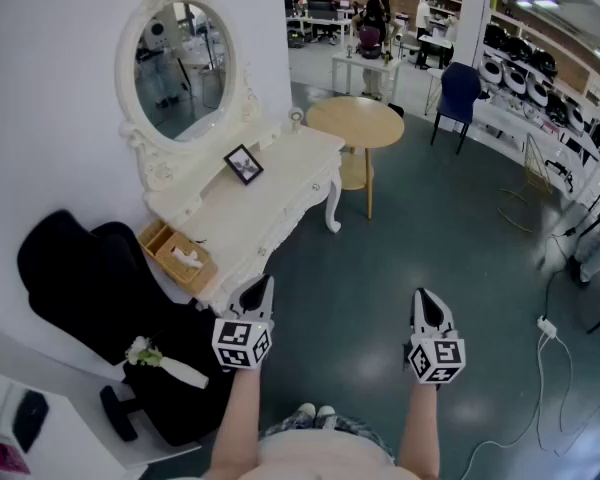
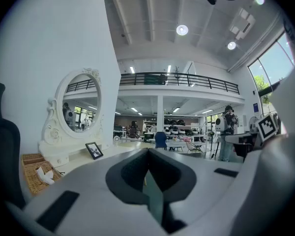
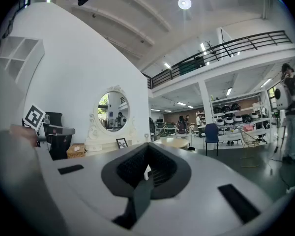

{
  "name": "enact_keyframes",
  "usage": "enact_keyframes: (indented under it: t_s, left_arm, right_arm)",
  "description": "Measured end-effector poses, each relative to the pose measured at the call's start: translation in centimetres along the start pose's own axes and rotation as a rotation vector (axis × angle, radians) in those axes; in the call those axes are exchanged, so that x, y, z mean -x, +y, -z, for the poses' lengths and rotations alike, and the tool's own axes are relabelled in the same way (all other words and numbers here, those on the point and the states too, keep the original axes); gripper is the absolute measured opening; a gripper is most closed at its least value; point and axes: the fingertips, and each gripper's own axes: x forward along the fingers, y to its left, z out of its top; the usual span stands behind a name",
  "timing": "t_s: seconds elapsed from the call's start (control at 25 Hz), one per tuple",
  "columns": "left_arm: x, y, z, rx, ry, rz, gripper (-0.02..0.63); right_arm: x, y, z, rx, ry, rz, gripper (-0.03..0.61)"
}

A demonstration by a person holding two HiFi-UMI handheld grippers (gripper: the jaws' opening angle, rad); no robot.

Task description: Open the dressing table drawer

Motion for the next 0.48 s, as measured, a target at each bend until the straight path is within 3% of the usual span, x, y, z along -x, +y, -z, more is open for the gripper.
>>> enact_keyframes:
  t_s: [0.48]
  left_arm:
    - [-0.24, -0.25, 0.67, 0.010, 0.016, 0.011, 0.026]
  right_arm:
    - [-0.36, 0.34, -0.10, -0.026, -0.008, 0.002, 0.014]
